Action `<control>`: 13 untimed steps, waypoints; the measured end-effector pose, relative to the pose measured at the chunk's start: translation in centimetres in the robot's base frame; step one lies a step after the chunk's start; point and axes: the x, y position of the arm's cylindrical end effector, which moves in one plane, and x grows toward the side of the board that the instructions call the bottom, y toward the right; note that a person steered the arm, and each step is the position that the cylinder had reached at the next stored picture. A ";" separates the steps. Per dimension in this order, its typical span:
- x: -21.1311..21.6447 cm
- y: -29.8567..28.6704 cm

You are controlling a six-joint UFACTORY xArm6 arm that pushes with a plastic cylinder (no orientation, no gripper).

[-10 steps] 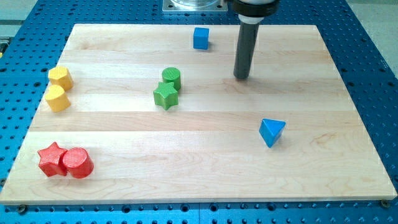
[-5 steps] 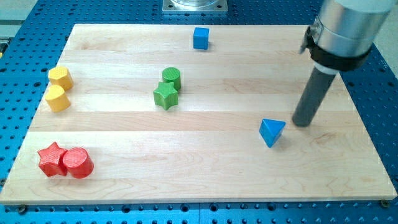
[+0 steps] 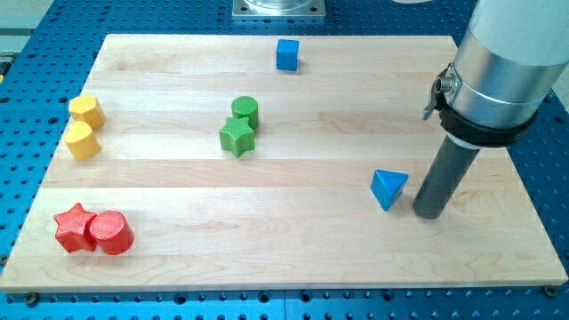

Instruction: Place the blue blocks at the top center of the board

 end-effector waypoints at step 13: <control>-12.6 -2.5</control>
